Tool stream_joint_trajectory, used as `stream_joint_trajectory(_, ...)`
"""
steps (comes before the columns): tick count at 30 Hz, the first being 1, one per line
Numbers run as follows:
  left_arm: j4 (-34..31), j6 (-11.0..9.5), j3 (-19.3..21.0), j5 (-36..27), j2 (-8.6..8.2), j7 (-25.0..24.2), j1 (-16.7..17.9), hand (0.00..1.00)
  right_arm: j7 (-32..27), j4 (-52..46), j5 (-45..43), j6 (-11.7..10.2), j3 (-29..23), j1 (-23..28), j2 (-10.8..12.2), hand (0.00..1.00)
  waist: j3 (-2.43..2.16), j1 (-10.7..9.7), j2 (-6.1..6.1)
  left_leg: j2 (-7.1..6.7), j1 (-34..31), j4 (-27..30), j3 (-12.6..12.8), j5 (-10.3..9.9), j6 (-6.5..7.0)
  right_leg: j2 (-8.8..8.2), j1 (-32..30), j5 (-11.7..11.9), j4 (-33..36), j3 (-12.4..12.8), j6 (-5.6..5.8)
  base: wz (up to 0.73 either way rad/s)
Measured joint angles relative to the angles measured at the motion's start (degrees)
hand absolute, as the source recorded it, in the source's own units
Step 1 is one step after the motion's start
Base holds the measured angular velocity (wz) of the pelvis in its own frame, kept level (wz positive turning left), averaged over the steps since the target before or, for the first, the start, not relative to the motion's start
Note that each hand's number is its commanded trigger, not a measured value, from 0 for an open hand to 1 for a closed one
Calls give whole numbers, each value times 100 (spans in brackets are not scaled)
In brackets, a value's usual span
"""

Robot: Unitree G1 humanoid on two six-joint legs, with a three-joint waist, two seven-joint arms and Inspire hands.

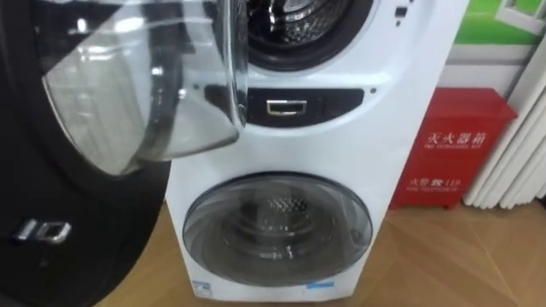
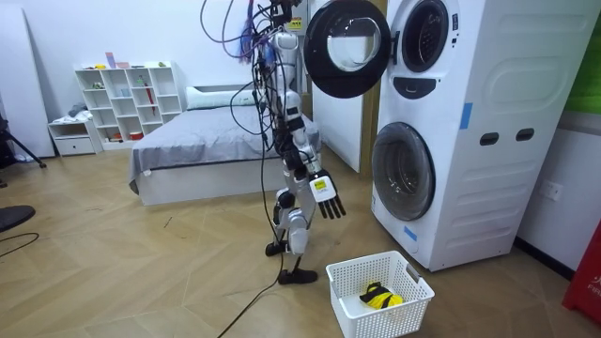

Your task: Pick clothes from washing machine

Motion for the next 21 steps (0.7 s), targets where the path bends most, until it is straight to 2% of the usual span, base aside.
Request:
stream_joint_trajectory(2, -309, -19, 190, -157, 148, 46, -245, 0, 10, -18, -186, -56, -160, -21, -61, 0, 3, 5, 130, -4, 29, -54, -32, 2, -3, 3, 10, -1, 5, -27, 0, 2)
stream_joint_trajectory(3, -545, -18, 405, -319, 273, 62, -469, 0, 11, -76, -222, -69, -332, -13, -113, 0, 1, 33, 214, -15, 37, -71, -77, 2, -2, 4, 8, -2, 17, -15, 1, -7)
stream_joint_trajectory(5, -902, -79, 566, -516, 745, 147, -909, 0, 10, -214, -332, -108, -462, -13, -258, 0, -10, 111, 326, -33, 36, -123, -139, 6, 0, 11, 16, -2, 4, 4, 1, -9)
stream_joint_trajectory(6, -1063, -80, 650, -563, 844, 186, -985, 0, 7, -240, -349, -127, -527, -5, -271, 0, -24, 111, 350, -33, 41, -124, -148, 6, 0, 13, 5, -2, 3, 4, 1, -4)
stream_joint_trajectory(7, -1437, -82, 819, -652, 1045, 279, -1136, 0, 0, -263, -408, -147, -612, 68, -299, 0, -45, 131, 385, -31, 50, -133, -146, 6, -1, 18, 2, -3, 1, 4, 1, 0)
stream_joint_trajectory(8, -1595, -80, 855, -672, 1158, 325, -1218, 0, -2, -296, -413, -148, -626, 74, -313, 0, -55, 141, 401, -30, 55, -137, -148, 6, -1, 23, 4, -3, 1, 16, 1, -4)
stream_joint_trajectory(10, -2332, -80, 852, -675, 1601, 519, -1500, 0, -37, -500, -410, -144, -630, 229, -335, 0, -67, 209, 425, -33, 58, -139, -150, 7, -1, 23, -12, -3, -2, 43, 1, -7)
stream_joint_trajectory(12, -2990, -83, 822, -678, 1802, 604, -1649, 0, -59, -569, -455, -108, -618, 305, -331, 0, -70, 209, 430, -41, 56, -139, -178, 6, -1, 19, -23, -3, 1, 43, 1, -2)
stream_joint_trajectory(13, -3299, -89, 814, -677, 1863, 632, -1804, 0, -68, -634, -569, -86, -584, 338, -333, 0, -72, 219, 440, -44, 55, -139, -188, 7, -1, 15, -20, -3, 5, 41, 1, 0)
stream_joint_trajectory(14, -3428, -90, 816, -675, 1866, 643, -1892, 0, -65, -638, -610, -86, -566, 333, -330, 0, -69, 226, 447, -46, 56, -139, -198, 7, -1, 14, -17, -3, 3, 41, 1, 0)
stream_joint_trajectory(17, -4386, -48, 713, -662, 1858, 654, -2110, 0, -33, -652, -659, -85, -399, 329, -275, 0, -71, 214, 445, -48, 51, -139, -269, 7, 0, 21, -23, -3, -2, 48, 1, 0)
stream_joint_trajectory(21, -5859, -7, 373, -631, 1825, 649, -2237, 0, -28, -633, -850, 16, -277, 240, -199, 0, -60, -7, 437, -47, 50, -137, -301, 7, 0, 21, -8, -3, -8, 26, 1, 2)
